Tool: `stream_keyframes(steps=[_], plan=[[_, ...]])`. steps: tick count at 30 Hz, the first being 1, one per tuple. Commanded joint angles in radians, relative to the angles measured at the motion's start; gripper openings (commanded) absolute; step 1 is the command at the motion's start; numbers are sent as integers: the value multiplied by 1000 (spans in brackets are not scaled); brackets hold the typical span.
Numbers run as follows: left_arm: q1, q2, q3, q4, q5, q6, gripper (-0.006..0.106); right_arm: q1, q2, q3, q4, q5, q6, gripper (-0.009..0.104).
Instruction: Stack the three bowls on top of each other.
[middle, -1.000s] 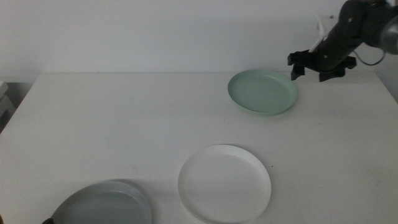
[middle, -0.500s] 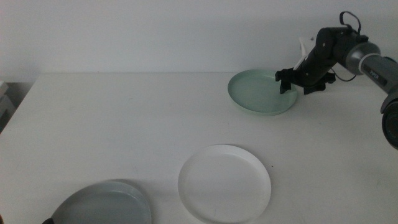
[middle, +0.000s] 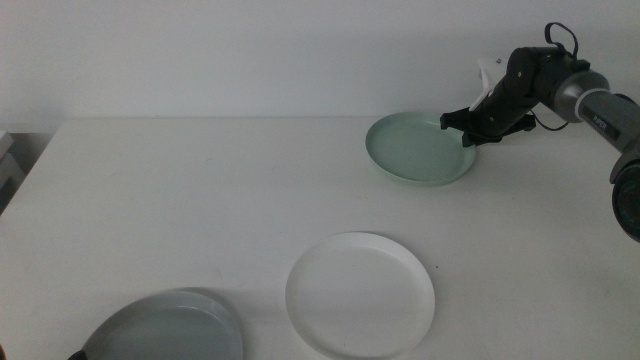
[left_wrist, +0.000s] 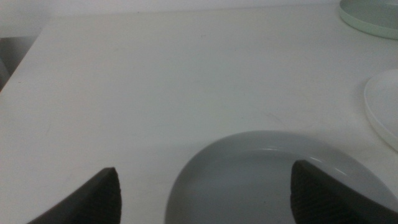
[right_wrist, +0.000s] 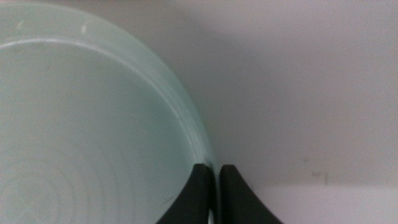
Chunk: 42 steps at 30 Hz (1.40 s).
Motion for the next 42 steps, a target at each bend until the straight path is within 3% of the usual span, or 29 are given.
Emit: stream_keyframes(steps=[1, 7, 12, 20, 26, 32, 42], plan=[[-1, -15, 6, -3, -75, -6, 90, -3, -101, -17, -20, 11, -20, 0], [-1, -15, 6, -3, -75, -6, 90, 48, -289, 128, 1, -56, -25, 0], [-1, -15, 6, -3, -75, -6, 90, 130, -540, 451, 5, -223, -18, 0], [-1, -15, 6, -3, -75, -6, 90, 240, -820, 853, 17, -322, 22, 0], [-1, -15, 6, -3, -75, -6, 90, 323, -912, 1131, 80, -470, 52, 0], [-1, -15, 6, -3, -75, -6, 90, 389, -912, 1262, 124, -590, 56, 0], [-1, -15, 6, -3, -75, -6, 90, 395, -905, 1315, 132, -590, 43, 0]])
